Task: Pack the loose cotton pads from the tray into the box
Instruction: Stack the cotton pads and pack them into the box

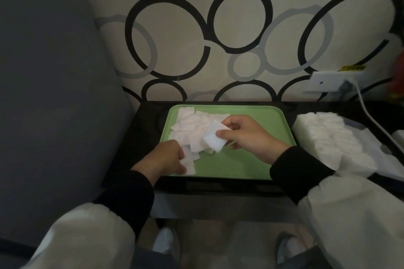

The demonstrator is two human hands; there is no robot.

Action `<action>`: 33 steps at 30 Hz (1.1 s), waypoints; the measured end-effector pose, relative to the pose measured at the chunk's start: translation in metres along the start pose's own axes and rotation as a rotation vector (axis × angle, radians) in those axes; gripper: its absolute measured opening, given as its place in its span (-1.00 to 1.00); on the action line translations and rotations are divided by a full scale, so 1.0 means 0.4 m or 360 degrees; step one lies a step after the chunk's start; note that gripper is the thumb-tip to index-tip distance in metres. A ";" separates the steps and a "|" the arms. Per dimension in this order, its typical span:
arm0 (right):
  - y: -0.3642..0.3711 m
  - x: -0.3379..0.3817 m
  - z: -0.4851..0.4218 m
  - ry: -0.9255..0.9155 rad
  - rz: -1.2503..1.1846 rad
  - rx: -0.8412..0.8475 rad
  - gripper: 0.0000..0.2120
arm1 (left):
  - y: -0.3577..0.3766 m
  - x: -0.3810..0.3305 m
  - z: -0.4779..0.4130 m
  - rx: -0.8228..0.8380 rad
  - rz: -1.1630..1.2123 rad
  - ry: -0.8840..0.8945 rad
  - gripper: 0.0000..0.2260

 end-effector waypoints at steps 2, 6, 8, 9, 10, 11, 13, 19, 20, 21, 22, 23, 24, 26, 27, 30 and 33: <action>-0.004 -0.004 -0.001 0.0019 -0.0024 -0.0013 -0.96 | -0.017 -0.014 0.002 -0.0023 0.0087 0.0058 -0.80; -0.012 -0.012 -0.006 0.0066 -0.0076 -0.0039 -0.90 | -0.076 -0.061 0.030 -0.0094 0.0911 0.0191 -0.96; -0.014 -0.016 -0.008 0.0101 -0.0130 -0.0045 -0.88 | -0.082 -0.083 0.049 -0.0018 0.1317 0.0191 -0.93; -0.013 -0.016 -0.008 0.0116 -0.0167 -0.0042 -0.88 | -0.081 -0.090 0.054 0.0008 0.1437 0.0183 -0.91; -0.012 -0.016 -0.008 0.0128 -0.0202 -0.0034 -0.89 | -0.082 -0.098 0.057 0.0018 0.1498 0.0182 -0.90; -0.010 -0.016 -0.007 0.0138 -0.0232 -0.0019 -0.89 | -0.080 -0.103 0.057 0.0013 0.1518 0.0184 -0.89; 0.001 -0.015 -0.003 0.0165 -0.0297 0.0041 -0.85 | -0.078 -0.112 0.057 -0.0019 0.1536 0.0185 -0.89; 0.031 0.005 0.019 0.0188 -0.0423 0.0146 -0.80 | -0.072 -0.119 0.056 -0.0137 0.1609 0.0119 -0.84; 0.032 0.006 0.020 0.0193 -0.0446 0.0150 -0.80 | -0.072 -0.118 0.055 -0.0160 0.1603 0.0105 -0.84; 0.033 0.007 0.020 0.0200 -0.0469 0.0154 -0.80 | -0.072 -0.117 0.053 -0.0183 0.1596 0.0091 -0.84; 0.034 0.007 0.020 0.0211 -0.0491 0.0155 -0.79 | -0.072 -0.117 0.052 -0.0205 0.1589 0.0080 -0.84; 0.035 0.007 0.021 0.0224 -0.0514 0.0154 -0.78 | -0.072 -0.117 0.051 -0.0226 0.1582 0.0073 -0.85; 0.035 0.007 0.021 0.0239 -0.0539 0.0152 -0.77 | -0.072 -0.117 0.051 -0.0245 0.1577 0.0068 -0.86; 0.037 0.008 0.023 0.0263 -0.0584 0.0156 -0.75 | -0.073 -0.116 0.050 -0.0270 0.1578 0.0050 -0.87; 0.038 0.009 0.025 0.0270 -0.0606 0.0166 -0.74 | -0.072 -0.116 0.049 -0.0275 0.1583 0.0041 -0.87; 0.042 0.015 0.029 0.0296 -0.0661 0.0199 -0.73 | -0.068 -0.117 0.044 -0.0292 0.1568 0.0043 -0.87; 0.047 0.018 0.031 0.0319 -0.0698 0.0221 -0.81 | -0.067 -0.118 0.040 -0.0333 0.1528 0.0052 -0.85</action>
Point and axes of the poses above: each hand's wrist, its own z-axis away from the middle knuckle, its own y-axis out of the palm, x = y × z, the point moved 8 cm from there along -z, towards the middle knuckle, and after that the axes turned 11 degrees about -x, right-handed, at the moved point
